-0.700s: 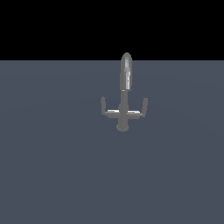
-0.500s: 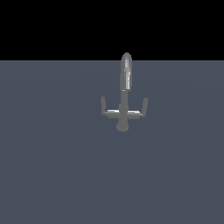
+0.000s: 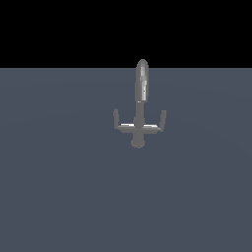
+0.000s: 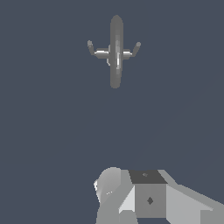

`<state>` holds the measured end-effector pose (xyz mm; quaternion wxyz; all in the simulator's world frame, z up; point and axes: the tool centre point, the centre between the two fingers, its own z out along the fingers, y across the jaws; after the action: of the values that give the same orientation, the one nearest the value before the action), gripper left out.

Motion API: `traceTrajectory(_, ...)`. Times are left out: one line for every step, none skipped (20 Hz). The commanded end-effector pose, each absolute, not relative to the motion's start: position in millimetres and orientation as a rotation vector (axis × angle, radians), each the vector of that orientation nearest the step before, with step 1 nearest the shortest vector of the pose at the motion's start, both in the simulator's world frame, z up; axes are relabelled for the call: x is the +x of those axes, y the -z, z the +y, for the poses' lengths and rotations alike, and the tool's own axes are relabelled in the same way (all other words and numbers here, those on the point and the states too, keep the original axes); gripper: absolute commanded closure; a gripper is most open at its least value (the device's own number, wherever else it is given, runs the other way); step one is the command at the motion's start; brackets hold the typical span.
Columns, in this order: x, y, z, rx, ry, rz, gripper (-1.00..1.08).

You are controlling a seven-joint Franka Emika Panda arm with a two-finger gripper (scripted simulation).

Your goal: Turn on the faucet by rotating a designated handle.

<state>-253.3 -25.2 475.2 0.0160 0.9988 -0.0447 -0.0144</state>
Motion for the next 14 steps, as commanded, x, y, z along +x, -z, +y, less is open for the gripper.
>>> traceTrajectory(-253,-475,-25,3.104,0.047,-0.130,1.08)
traceTrajectory(-252,-475,-25,3.102,0.050,-0.121,1.08)
traceTrajectory(-252,-475,-26,3.099,0.054,-0.111,1.08)
traceTrajectory(-251,-474,-26,3.095,0.059,-0.098,1.08)
traceTrajectory(-250,-474,-27,3.091,0.065,-0.083,1.08)
traceTrajectory(-249,-474,-27,3.086,0.072,-0.065,1.08)
traceTrajectory(-248,-473,-27,3.080,0.079,-0.046,1.08)
traceTrajectory(-247,-473,-28,3.074,0.087,-0.024,1.08)
traceTrajectory(-245,-472,-28,3.067,0.096,-0.001,1.08)
traceTrajectory(-244,-472,-29,3.060,0.106,0.025,1.08)
traceTrajectory(-242,-471,-30,3.051,0.116,0.052,1.08)
traceTrajectory(-241,-471,-30,3.042,0.128,0.082,1.08)
traceTrajectory(-239,-470,-31,3.032,0.141,0.113,1.08)
traceTrajectory(-237,-469,-32,3.021,0.154,0.146,1.08)
